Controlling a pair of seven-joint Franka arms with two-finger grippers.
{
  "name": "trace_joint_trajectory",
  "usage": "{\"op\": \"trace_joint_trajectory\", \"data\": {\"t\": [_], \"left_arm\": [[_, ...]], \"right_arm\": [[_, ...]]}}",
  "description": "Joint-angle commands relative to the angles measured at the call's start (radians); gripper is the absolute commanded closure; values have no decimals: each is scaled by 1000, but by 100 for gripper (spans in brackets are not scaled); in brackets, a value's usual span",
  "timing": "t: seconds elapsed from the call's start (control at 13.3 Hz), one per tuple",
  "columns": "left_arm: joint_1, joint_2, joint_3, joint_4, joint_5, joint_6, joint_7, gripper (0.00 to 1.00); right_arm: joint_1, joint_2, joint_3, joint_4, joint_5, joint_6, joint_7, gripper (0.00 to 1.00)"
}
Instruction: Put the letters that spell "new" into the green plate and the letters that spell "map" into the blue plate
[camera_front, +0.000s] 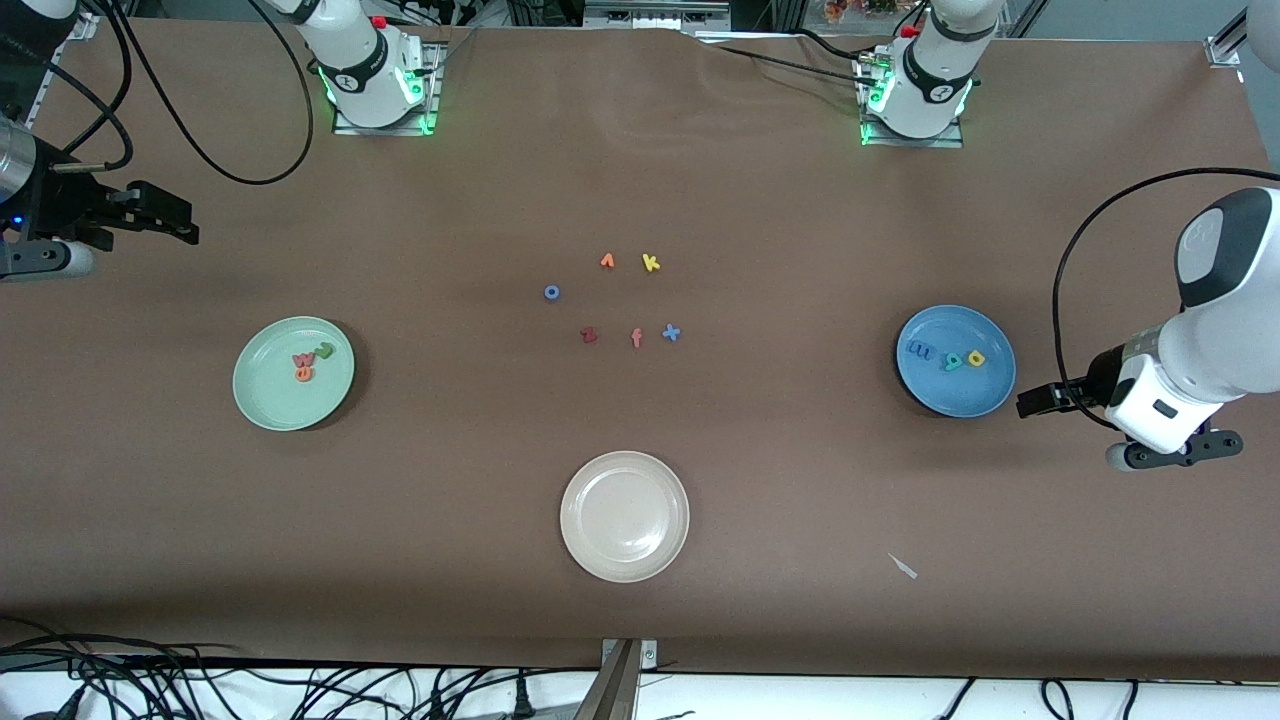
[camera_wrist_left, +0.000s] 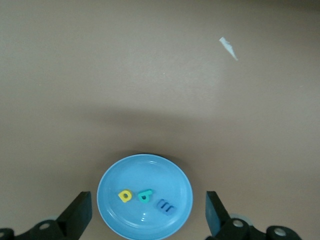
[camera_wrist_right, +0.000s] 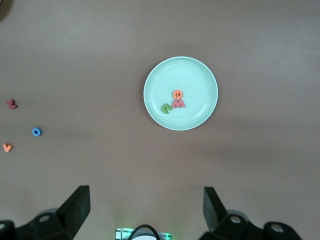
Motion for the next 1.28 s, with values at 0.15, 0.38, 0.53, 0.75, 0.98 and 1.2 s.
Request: {"op": "trace_joint_trajectory", "data": {"t": [0.15, 0.38, 0.53, 0.75, 0.98, 1.2], "left_arm": [[-175, 7, 110, 179, 23, -117, -27, 0], [-362, 6, 352, 302, -76, -216, 74, 0], [-365, -11, 433, 310, -219, -227, 175, 0], [-484, -85, 646, 287, -314, -266, 387, 0], [-580, -148, 806, 214, -431, -247, 461, 1], [-586, -245, 810, 12, -431, -62, 461, 1]], "right_arm": [[-12, 13, 13, 30, -12, -20, 9, 0], [-12, 13, 13, 30, -12, -20, 9, 0], [-12, 13, 13, 30, -13, -20, 9, 0], [-14, 13, 13, 30, -13, -20, 10, 0], [-14, 13, 13, 30, -13, -20, 9, 0], [-14, 13, 13, 30, -13, -20, 9, 0]]}}
